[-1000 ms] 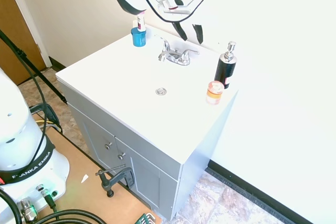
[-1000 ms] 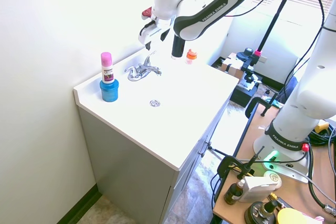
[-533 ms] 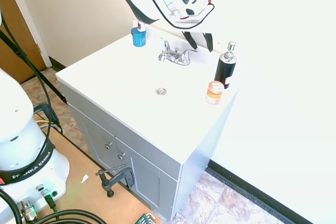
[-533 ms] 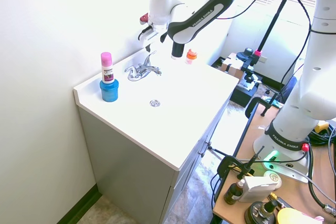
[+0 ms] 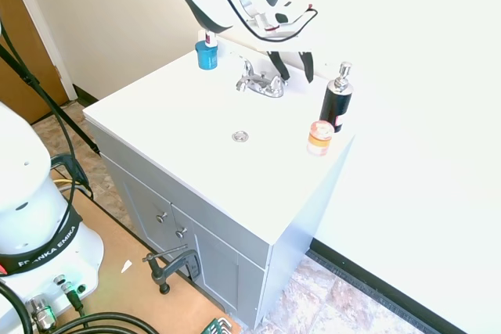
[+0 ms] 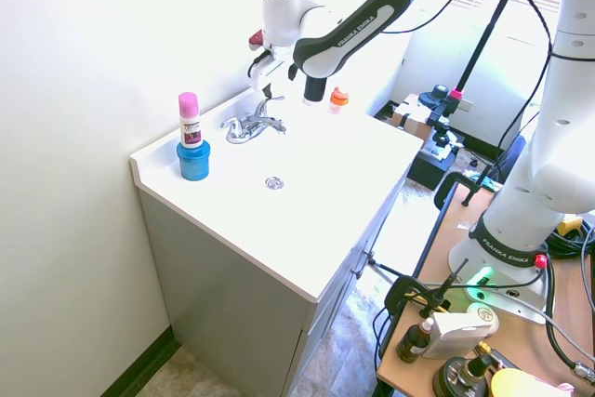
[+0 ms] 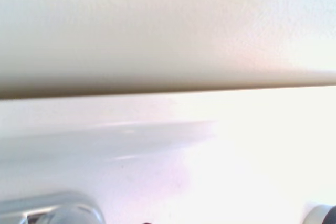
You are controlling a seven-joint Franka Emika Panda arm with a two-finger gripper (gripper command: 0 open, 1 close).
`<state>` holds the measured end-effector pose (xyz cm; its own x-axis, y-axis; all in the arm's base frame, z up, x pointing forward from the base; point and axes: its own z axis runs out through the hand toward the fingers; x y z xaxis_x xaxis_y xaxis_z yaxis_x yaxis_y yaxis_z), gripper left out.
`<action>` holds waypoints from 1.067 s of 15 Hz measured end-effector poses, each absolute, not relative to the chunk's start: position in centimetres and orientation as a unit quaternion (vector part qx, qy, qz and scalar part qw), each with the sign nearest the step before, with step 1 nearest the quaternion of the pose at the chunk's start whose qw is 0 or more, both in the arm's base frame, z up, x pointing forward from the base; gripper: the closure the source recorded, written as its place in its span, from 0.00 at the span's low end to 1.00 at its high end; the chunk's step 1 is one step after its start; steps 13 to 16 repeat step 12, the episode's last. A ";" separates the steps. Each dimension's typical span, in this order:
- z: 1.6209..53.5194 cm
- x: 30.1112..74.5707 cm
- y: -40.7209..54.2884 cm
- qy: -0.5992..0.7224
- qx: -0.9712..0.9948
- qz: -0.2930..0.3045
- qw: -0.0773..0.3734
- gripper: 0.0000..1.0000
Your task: Turn on the cold water
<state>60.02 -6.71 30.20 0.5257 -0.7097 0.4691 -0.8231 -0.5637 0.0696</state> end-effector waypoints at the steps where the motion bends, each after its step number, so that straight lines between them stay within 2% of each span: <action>1: 30.0 59.5 -6.7 -0.441 0.866 0.188 0.144 0.00; 6: 30.4 57.9 -6.4 -0.445 0.871 0.162 0.135 0.00; 9: 33.4 56.6 -5.8 -0.442 0.873 0.169 0.117 0.00; 12: 37.0 53.4 -4.9 -0.433 0.882 0.163 0.096 0.00; 16: 37.0 53.4 -4.9 -0.433 0.882 0.163 0.096 0.00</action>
